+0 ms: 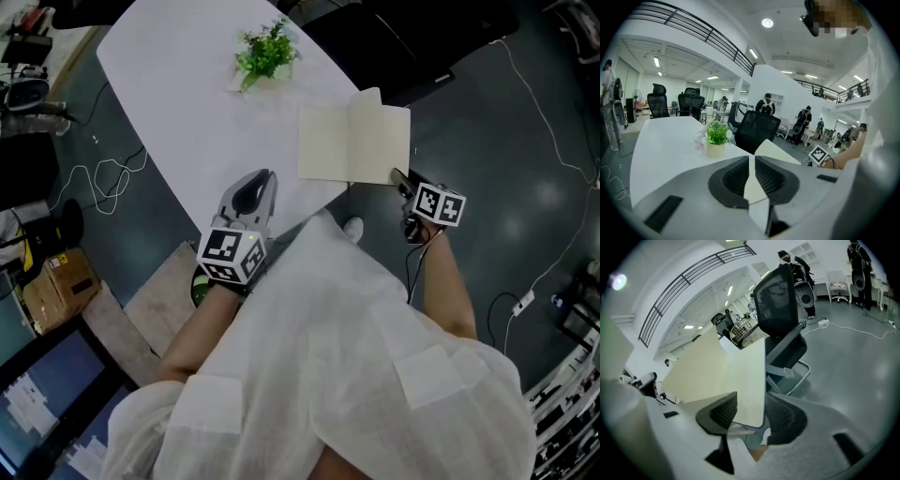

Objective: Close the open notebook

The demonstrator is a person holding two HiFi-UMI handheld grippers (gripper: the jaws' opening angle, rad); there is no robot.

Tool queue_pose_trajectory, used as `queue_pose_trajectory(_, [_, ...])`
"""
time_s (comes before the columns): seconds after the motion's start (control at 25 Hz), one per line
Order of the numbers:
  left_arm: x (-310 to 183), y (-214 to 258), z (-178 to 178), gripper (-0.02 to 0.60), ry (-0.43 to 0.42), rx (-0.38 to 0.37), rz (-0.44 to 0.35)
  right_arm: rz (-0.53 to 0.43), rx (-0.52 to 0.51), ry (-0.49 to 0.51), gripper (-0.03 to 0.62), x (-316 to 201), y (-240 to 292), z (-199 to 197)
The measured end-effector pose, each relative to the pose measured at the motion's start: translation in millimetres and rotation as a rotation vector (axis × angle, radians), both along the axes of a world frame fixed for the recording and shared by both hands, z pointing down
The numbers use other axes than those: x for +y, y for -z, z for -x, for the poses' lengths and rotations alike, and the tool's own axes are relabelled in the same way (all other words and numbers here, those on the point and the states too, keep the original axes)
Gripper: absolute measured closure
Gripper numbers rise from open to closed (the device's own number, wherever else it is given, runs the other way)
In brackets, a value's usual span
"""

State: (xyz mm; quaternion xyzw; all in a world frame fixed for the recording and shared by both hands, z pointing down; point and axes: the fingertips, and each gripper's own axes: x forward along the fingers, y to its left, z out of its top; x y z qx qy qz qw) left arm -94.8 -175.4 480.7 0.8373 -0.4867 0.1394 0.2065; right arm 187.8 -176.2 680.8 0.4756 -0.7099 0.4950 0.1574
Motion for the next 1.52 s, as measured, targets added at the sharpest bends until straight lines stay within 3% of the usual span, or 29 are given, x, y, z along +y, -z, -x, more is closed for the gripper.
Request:
queue_pose_trajectory(0.24, [-3, 4, -2, 0.548, -0.009, 0.007, -0.015, -0.13, -0.012, -0.003, 0.433, -5, 55, 8])
queue_pose_trajectory(0.48, [-3, 11, -4, 0.548, -0.018, 0.015, -0.031, -0.252, 0.014, 0.1, 0.437, -8, 98, 43])
queue_pose_trajectory(0.76, [-2, 16, 4, 0.548, -0.011, 0.02, -0.043, -0.322, 0.051, 0.218, 0.444, -14, 116, 84])
queue_pose_trajectory(0.92, [-1, 17, 14, 0.548, 0.004, 0.019, -0.042, -0.344, 0.033, 0.262, 0.446, -16, 124, 107])
queue_pose_trajectory(1.2, [-6, 17, 39, 0.548, 0.04, 0.012, -0.045, -0.353, -0.011, 0.34, 0.381, -23, 121, 154])
queue_pose_trajectory(1.52, [-6, 15, 65, 0.548, 0.065, 0.005, -0.036, -0.305, 0.044, 0.488, 0.357, -23, 92, 199])
